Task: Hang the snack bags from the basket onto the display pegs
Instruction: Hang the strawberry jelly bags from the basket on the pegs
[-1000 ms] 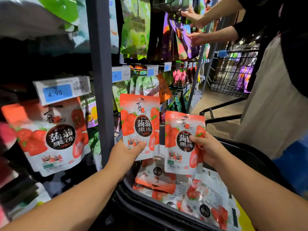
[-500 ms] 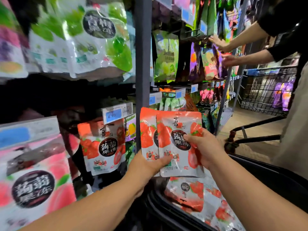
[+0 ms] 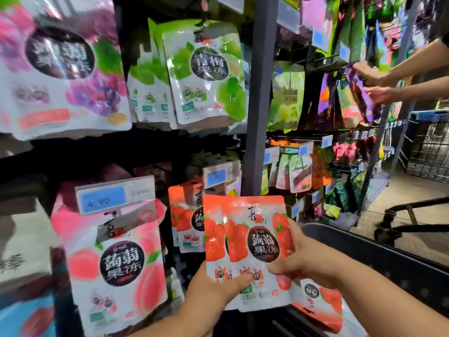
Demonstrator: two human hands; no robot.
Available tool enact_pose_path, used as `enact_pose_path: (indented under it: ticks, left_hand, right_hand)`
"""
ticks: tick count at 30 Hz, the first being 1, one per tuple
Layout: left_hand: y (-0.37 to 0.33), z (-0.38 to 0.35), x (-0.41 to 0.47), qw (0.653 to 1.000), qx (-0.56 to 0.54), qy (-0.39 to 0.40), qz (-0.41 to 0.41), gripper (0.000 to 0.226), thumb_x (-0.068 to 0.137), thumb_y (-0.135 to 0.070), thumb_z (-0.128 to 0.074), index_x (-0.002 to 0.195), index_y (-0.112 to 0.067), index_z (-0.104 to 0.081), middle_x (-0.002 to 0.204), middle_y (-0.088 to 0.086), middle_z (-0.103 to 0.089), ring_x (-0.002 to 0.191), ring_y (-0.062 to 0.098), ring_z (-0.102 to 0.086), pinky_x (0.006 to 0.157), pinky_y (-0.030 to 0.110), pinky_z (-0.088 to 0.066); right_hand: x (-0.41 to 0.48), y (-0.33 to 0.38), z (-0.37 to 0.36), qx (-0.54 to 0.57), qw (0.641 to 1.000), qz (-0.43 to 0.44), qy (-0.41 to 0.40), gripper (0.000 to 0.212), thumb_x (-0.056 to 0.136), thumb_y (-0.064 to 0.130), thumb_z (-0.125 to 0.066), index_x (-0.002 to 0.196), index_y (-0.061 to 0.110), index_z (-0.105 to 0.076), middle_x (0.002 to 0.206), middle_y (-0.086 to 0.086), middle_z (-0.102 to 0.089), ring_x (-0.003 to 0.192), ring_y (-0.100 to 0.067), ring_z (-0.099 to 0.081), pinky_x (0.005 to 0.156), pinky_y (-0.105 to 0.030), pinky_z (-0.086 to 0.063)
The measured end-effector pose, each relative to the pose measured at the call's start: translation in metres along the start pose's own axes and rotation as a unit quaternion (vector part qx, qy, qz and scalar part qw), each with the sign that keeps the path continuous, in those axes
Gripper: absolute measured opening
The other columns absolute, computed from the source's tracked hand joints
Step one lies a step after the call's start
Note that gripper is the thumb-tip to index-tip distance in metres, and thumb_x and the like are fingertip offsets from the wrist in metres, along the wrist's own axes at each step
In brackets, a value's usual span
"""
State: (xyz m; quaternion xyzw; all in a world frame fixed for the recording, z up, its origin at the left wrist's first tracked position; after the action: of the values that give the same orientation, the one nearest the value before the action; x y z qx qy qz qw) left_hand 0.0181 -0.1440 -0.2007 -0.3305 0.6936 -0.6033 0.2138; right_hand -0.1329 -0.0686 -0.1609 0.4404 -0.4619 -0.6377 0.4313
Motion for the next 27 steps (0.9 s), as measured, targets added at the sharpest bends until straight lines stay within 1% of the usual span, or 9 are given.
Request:
enact_pose_path:
  ticks: [2, 4, 7, 10, 12, 14, 17, 21, 27]
  left_hand:
    - [0.0, 0.008, 0.001, 1.0, -0.003, -0.014, -0.003, 0.076, 0.057, -0.025, -0.092, 0.126, -0.02, -0.059, 0.117, 0.006, -0.071, 0.111, 0.026, -0.067, 0.099, 0.049, -0.049]
    - [-0.002, 0.015, 0.002, 1.0, -0.008, -0.028, -0.004, 0.076, 0.058, -0.029, -0.091, 0.126, -0.018, -0.059, 0.117, 0.004, -0.071, 0.11, 0.024, -0.067, 0.1, 0.048, -0.049]
    - [-0.006, 0.025, 0.003, 0.998, 0.029, -0.062, -0.007, 0.058, 0.073, -0.043, -0.082, 0.125, -0.029, -0.06, 0.116, -0.008, -0.071, 0.11, 0.015, -0.066, 0.102, 0.043, -0.048]
    - [-0.007, 0.04, 0.003, 0.991, 0.065, -0.114, 0.007, 0.049, 0.082, -0.059, -0.066, 0.125, -0.038, -0.058, 0.115, -0.016, -0.069, 0.109, 0.01, -0.064, 0.102, 0.039, -0.047]
    - [-0.005, 0.045, 0.005, 0.991, 0.056, -0.118, 0.015, 0.061, 0.067, -0.074, -0.066, 0.119, -0.043, -0.061, 0.114, -0.013, -0.071, 0.11, 0.016, -0.065, 0.102, 0.046, -0.047]
    - [0.0, 0.052, 0.008, 0.991, 0.046, -0.125, 0.02, 0.067, 0.06, -0.079, -0.068, 0.117, -0.044, -0.062, 0.114, -0.011, -0.071, 0.112, 0.021, -0.065, 0.103, 0.051, -0.046]
    - [-0.005, 0.058, 0.01, 0.99, 0.042, -0.135, 0.01, 0.045, 0.075, -0.062, -0.067, 0.114, -0.04, -0.064, 0.111, -0.01, -0.073, 0.109, 0.02, -0.066, 0.103, 0.05, -0.046]
    - [-0.009, 0.056, 0.011, 0.989, 0.053, -0.137, 0.016, 0.057, 0.068, -0.067, -0.064, 0.118, -0.039, -0.062, 0.112, -0.01, -0.071, 0.109, 0.017, -0.065, 0.103, 0.048, -0.047]
    - [-0.008, 0.058, 0.015, 0.984, 0.051, -0.167, 0.017, 0.038, 0.088, -0.053, -0.062, 0.122, -0.035, -0.06, 0.115, -0.014, -0.069, 0.112, 0.013, -0.062, 0.106, 0.043, -0.044]
  right_hand:
    - [0.009, -0.001, 0.002, 0.041, 0.999, 0.011, -0.029, 0.1, 0.063, -0.008, -0.084, 0.138, 0.034, -0.033, 0.098, -0.016, -0.074, 0.067, -0.026, -0.07, 0.057, -0.031, -0.052]
    - [0.015, 0.0, -0.003, 0.085, 0.996, 0.019, -0.03, 0.071, 0.07, -0.013, -0.079, 0.128, 0.012, -0.048, 0.083, -0.013, -0.073, 0.059, -0.02, -0.068, 0.055, -0.028, -0.052]
    - [0.021, 0.002, -0.011, 0.127, 0.991, 0.035, -0.015, 0.05, 0.067, -0.01, -0.077, 0.114, -0.007, -0.059, 0.08, -0.014, -0.07, 0.055, -0.016, -0.065, 0.05, -0.024, -0.05]
    - [0.023, 0.005, -0.009, 0.15, 0.987, 0.05, -0.014, 0.062, 0.056, 0.002, -0.084, 0.113, -0.007, -0.061, 0.084, -0.019, -0.07, 0.057, -0.019, -0.066, 0.055, -0.027, -0.052]
    - [0.023, 0.007, -0.009, 0.135, 0.989, 0.057, -0.009, 0.071, 0.054, 0.007, -0.09, 0.115, -0.008, -0.059, 0.081, -0.017, -0.072, 0.065, -0.024, -0.067, 0.061, -0.031, -0.054]
    - [0.021, 0.007, -0.007, 0.132, 0.989, 0.06, -0.004, 0.053, 0.068, -0.002, -0.082, 0.114, -0.009, -0.057, 0.074, -0.015, -0.071, 0.063, -0.023, -0.068, 0.053, -0.027, -0.053]
    - [0.019, 0.004, -0.005, 0.115, 0.992, 0.054, 0.002, 0.033, 0.072, -0.007, -0.073, 0.101, -0.002, -0.059, 0.055, -0.013, -0.06, 0.039, -0.016, -0.056, 0.038, -0.019, -0.042]
    - [0.022, -0.004, -0.001, 0.098, 0.994, 0.047, 0.002, 0.034, 0.065, 0.003, -0.073, 0.098, 0.004, -0.063, 0.053, -0.016, -0.056, 0.037, -0.018, -0.051, 0.04, -0.02, -0.041]
    - [0.02, -0.001, -0.002, 0.105, 0.993, 0.054, 0.009, 0.033, 0.066, 0.002, -0.072, 0.097, 0.004, -0.061, 0.052, -0.011, -0.059, 0.037, -0.015, -0.051, 0.04, -0.02, -0.043]
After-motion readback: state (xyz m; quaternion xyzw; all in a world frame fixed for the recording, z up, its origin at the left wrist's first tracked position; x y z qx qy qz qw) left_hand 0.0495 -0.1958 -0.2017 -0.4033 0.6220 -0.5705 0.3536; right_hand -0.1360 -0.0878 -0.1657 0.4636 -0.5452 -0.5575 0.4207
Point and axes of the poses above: each hand's wrist, its own x-axis towards the middle knuckle, its own z-axis out of the back of the hand, y = z × x, the point moved 10 cm from there along x, towards the middle knuckle
